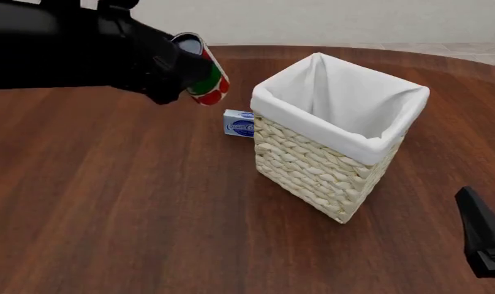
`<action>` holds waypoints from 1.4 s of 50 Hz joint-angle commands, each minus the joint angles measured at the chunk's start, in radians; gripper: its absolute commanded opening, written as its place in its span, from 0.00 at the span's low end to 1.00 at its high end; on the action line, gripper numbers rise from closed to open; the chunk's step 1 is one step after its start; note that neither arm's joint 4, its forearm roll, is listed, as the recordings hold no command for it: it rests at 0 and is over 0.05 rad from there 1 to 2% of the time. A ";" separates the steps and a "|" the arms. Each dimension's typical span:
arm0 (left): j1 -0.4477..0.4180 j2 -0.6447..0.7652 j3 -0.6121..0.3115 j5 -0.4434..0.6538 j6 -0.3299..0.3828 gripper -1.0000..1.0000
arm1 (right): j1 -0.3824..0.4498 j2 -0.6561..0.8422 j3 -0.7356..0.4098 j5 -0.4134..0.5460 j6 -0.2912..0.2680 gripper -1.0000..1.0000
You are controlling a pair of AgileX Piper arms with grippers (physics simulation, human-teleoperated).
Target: Pick up the tomato sauce, and put it in the basket.
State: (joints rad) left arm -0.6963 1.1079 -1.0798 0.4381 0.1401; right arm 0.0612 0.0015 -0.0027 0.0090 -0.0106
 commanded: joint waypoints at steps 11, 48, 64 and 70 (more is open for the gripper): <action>-0.062 0.111 -0.149 -0.033 0.027 0.00 | -0.005 0.000 0.001 0.002 0.003 1.00; -0.184 0.331 -0.281 -0.151 0.006 0.00 | 0.017 0.000 0.000 0.004 0.008 1.00; -0.211 0.434 -0.326 -0.197 -0.005 0.00 | 0.018 0.000 -0.002 0.004 0.012 1.00; -0.215 0.465 -0.346 -0.202 -0.008 0.00 | 0.023 0.000 -0.001 0.004 0.013 1.00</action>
State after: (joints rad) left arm -0.8987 1.5194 -1.3925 0.2563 0.1195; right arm 0.0788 0.0012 -0.0041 0.0129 0.0022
